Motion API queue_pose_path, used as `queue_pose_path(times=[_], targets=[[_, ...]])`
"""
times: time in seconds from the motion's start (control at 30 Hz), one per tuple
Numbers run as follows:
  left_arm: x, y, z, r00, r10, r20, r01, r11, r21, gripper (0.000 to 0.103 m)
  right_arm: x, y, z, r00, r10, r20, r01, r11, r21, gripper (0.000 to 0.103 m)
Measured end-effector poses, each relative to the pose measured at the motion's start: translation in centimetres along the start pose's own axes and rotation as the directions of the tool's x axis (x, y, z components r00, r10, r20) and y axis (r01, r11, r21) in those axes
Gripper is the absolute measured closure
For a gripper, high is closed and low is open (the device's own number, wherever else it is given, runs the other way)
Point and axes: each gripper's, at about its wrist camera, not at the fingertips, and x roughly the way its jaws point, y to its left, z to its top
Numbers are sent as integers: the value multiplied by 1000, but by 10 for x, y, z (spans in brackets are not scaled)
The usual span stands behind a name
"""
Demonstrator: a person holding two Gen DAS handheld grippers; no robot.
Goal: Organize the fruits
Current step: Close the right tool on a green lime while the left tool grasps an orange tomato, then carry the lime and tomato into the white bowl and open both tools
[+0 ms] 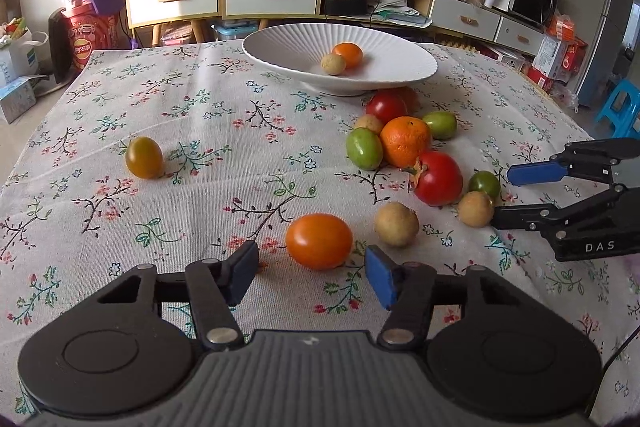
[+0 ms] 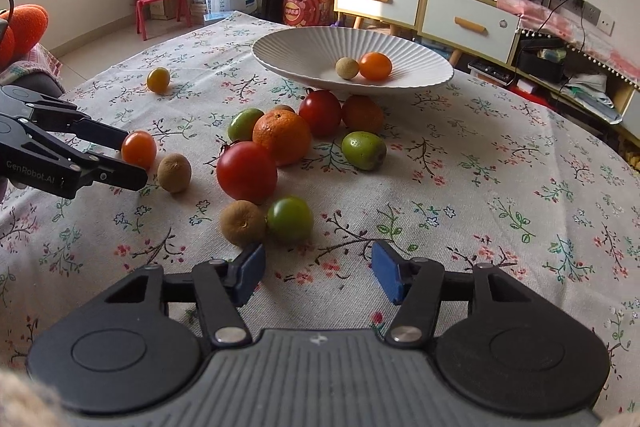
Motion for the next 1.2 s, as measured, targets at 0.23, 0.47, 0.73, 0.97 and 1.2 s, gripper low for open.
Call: queue_pose_path(times=[0.23, 0.47, 0.73, 0.97, 1.2], targets=[[1, -2, 1, 1000, -1, 7, 1, 1000, -12, 60, 3, 5, 3, 1000, -1, 11, 2, 1000, -24, 59], [2, -4, 2, 1000, 13, 16, -13, 1000, -19, 70, 3, 8, 4, 1000, 11, 15, -11, 999, -32, 72], [1, -2, 5, 1000, 17, 14, -16, 999, -47, 71, 3, 10, 8, 1000, 22, 7, -22, 999, -26, 81], [-3, -1, 11, 1000, 10, 21, -9, 998, -62, 71, 3, 8, 11, 1000, 19, 1, -19, 1000, 1, 81], [-5, -2, 24, 999, -1, 38, 4, 997, -76, 71, 1, 0, 20, 1000, 21, 10, -21, 998, 51, 82]])
